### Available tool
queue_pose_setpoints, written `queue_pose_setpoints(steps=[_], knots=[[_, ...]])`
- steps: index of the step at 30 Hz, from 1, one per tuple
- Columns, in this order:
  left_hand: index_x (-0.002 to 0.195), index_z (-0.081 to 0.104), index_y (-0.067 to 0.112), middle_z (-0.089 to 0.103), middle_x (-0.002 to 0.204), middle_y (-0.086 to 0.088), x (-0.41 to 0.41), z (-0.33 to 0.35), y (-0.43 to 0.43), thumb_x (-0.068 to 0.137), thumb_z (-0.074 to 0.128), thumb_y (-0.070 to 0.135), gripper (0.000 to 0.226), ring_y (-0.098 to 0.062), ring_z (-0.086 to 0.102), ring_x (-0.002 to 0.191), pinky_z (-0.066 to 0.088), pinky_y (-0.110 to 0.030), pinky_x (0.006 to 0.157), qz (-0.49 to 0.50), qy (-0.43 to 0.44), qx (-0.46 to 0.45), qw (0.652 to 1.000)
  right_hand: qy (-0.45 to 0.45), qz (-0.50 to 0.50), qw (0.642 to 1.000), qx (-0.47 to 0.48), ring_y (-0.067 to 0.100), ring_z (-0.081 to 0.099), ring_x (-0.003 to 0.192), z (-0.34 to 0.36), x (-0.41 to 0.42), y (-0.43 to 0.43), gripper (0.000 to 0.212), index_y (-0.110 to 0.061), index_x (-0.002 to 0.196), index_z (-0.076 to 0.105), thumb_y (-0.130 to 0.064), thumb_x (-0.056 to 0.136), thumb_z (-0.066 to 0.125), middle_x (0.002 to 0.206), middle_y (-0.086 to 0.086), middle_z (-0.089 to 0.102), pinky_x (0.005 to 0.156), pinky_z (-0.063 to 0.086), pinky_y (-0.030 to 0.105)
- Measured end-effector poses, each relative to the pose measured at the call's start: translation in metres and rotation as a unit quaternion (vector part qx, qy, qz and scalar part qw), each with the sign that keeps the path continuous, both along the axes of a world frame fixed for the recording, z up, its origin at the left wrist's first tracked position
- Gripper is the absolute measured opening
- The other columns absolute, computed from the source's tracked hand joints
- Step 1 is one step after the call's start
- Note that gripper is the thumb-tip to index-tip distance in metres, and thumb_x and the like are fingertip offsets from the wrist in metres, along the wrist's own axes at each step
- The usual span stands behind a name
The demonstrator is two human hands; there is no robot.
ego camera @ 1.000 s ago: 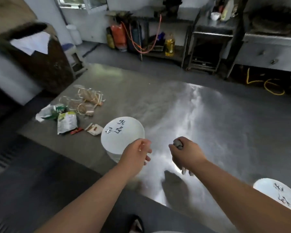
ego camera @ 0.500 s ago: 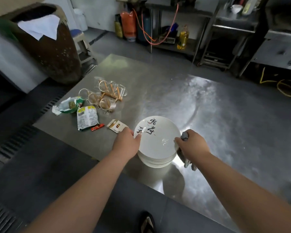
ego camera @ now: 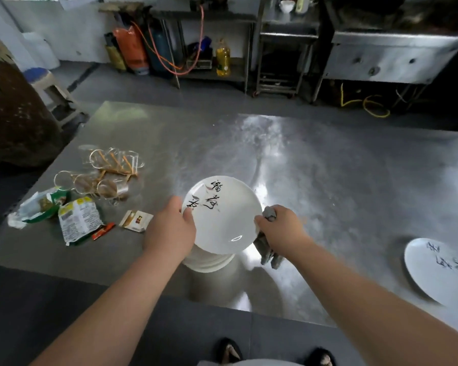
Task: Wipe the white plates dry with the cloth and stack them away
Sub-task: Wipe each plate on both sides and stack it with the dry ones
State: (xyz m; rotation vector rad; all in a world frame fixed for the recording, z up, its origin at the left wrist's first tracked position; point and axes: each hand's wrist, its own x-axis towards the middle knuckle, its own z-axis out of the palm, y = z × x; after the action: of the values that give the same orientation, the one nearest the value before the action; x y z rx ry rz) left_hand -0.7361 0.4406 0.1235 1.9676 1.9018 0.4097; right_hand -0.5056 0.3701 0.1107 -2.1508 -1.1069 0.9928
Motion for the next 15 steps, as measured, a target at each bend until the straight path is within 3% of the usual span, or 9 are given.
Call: queue_pose_setpoints(steps=[2,5,8,12,15], knots=[[0.089,0.046,0.019,0.059,0.076,-0.001,0.030,0.001,-0.004,0.102,0.047,0.024,0.014,-0.025,0.053,0.070,0.036,-0.037,0.060,-0.040,-0.027,-0.031,0.998,0.000,-0.042,0.999,-0.001,0.017,0.059,0.049,0.001,0.030,-0.020,0.015,-0.010,0.087,0.059,-0.023,0.094,0.061,0.065,0.003,0.063,0.040,0.043,0.021],[0.085,0.046,0.018,0.059,0.071,0.000,0.076,-0.015,-0.020,0.094,0.049,0.020,0.010,-0.024,0.049,0.062,0.036,-0.037,0.057,-0.104,-0.079,-0.112,0.985,-0.043,-0.076,0.996,-0.024,0.017,0.059,0.065,-0.009,0.081,-0.056,0.016,-0.012,0.090,0.059,-0.027,0.095,0.063,0.080,0.005,0.066,0.054,0.044,0.026],[0.087,0.047,0.020,0.069,0.074,-0.001,0.118,-0.046,-0.042,0.093,0.050,0.019,0.007,-0.026,0.069,0.060,0.045,-0.033,0.054,-0.150,-0.122,-0.206,0.959,-0.067,-0.089,0.992,-0.058,0.018,0.059,0.073,-0.028,0.126,-0.093,0.017,-0.016,0.092,0.056,-0.031,0.097,0.062,0.087,0.004,0.065,0.059,0.042,0.031],[0.094,0.049,0.016,0.072,0.077,-0.009,0.160,-0.096,-0.071,0.098,0.051,0.017,0.004,-0.022,0.070,0.055,0.047,-0.030,0.045,-0.190,-0.112,-0.274,0.936,-0.073,-0.090,0.988,-0.103,0.017,0.061,0.075,-0.061,0.165,-0.130,0.012,-0.017,0.094,0.058,-0.028,0.096,0.062,0.087,0.002,0.066,0.059,0.043,0.030],[0.094,0.047,0.018,0.071,0.076,-0.004,0.181,-0.129,-0.088,0.099,0.050,0.020,0.006,-0.018,0.070,0.059,0.049,-0.033,0.057,-0.201,-0.076,-0.278,0.936,-0.065,-0.084,0.985,-0.136,0.021,0.062,0.073,-0.085,0.183,-0.145,0.008,-0.020,0.091,0.057,-0.024,0.096,0.061,0.085,0.000,0.064,0.057,0.044,0.032]])
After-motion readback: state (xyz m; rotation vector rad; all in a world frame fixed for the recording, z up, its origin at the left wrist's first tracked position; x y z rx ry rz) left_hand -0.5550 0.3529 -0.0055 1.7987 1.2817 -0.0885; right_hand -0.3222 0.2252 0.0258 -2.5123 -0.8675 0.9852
